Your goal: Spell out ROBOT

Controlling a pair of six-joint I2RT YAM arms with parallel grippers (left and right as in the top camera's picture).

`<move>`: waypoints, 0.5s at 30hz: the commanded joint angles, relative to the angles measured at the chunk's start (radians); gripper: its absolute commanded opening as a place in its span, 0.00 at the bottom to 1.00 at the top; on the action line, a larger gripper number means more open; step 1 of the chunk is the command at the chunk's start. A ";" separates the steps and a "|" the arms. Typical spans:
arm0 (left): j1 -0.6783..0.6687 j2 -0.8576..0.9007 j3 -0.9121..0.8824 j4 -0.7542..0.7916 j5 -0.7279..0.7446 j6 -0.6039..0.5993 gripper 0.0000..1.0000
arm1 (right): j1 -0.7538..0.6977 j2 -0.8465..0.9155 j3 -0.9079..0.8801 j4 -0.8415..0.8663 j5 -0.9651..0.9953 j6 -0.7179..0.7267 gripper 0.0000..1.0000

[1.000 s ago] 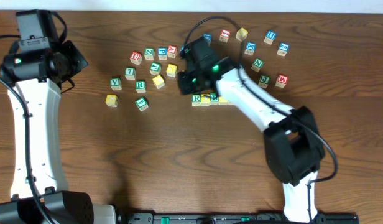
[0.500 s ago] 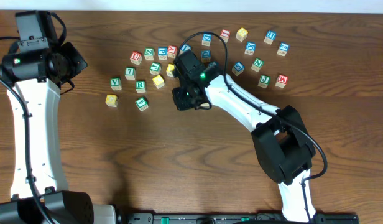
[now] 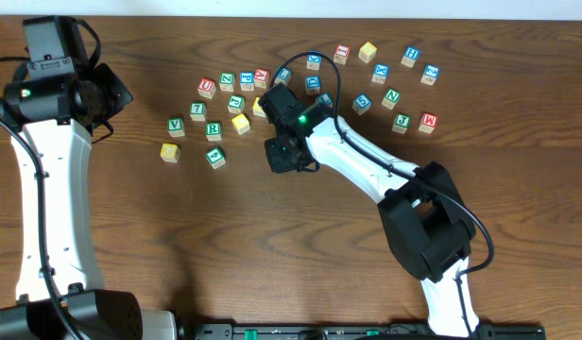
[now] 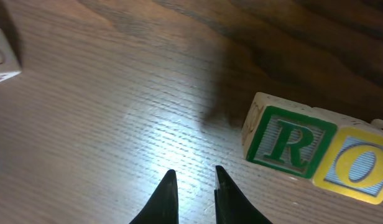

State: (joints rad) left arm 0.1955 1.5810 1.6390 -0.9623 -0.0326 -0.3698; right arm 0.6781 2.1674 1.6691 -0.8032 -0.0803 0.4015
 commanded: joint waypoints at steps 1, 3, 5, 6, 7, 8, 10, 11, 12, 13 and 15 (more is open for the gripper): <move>0.002 0.007 -0.001 -0.002 -0.013 -0.009 0.08 | -0.003 0.028 0.004 -0.005 0.026 0.032 0.15; 0.002 0.007 -0.001 -0.002 -0.013 -0.009 0.08 | -0.005 0.028 0.004 -0.006 0.027 0.037 0.15; 0.002 0.007 -0.001 -0.002 -0.013 -0.009 0.08 | -0.005 0.029 0.004 -0.006 0.034 0.040 0.15; 0.002 0.007 -0.001 -0.002 -0.013 -0.009 0.08 | -0.005 0.029 0.004 -0.009 0.044 0.049 0.15; 0.002 0.007 -0.001 -0.002 -0.013 -0.009 0.08 | -0.005 0.029 0.004 -0.011 0.053 0.055 0.15; 0.002 0.007 -0.001 -0.002 -0.013 -0.009 0.08 | -0.005 0.029 0.004 -0.011 0.053 0.055 0.15; 0.002 0.007 -0.001 -0.002 -0.013 -0.009 0.08 | -0.006 0.029 0.004 -0.010 0.053 0.058 0.16; 0.002 0.007 -0.001 -0.002 -0.013 -0.009 0.08 | -0.006 0.029 0.004 -0.009 0.053 0.058 0.16; 0.002 0.007 -0.001 -0.002 -0.013 -0.009 0.08 | -0.007 0.029 0.004 -0.009 0.053 0.059 0.15; 0.002 0.007 -0.001 -0.002 -0.013 -0.009 0.08 | -0.009 0.029 0.004 -0.008 0.053 0.060 0.15; 0.002 0.007 -0.001 -0.002 -0.013 -0.009 0.08 | -0.012 0.029 0.004 -0.008 0.056 0.068 0.15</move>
State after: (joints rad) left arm 0.1955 1.5810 1.6390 -0.9623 -0.0330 -0.3698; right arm 0.6754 2.1853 1.6691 -0.8116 -0.0460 0.4446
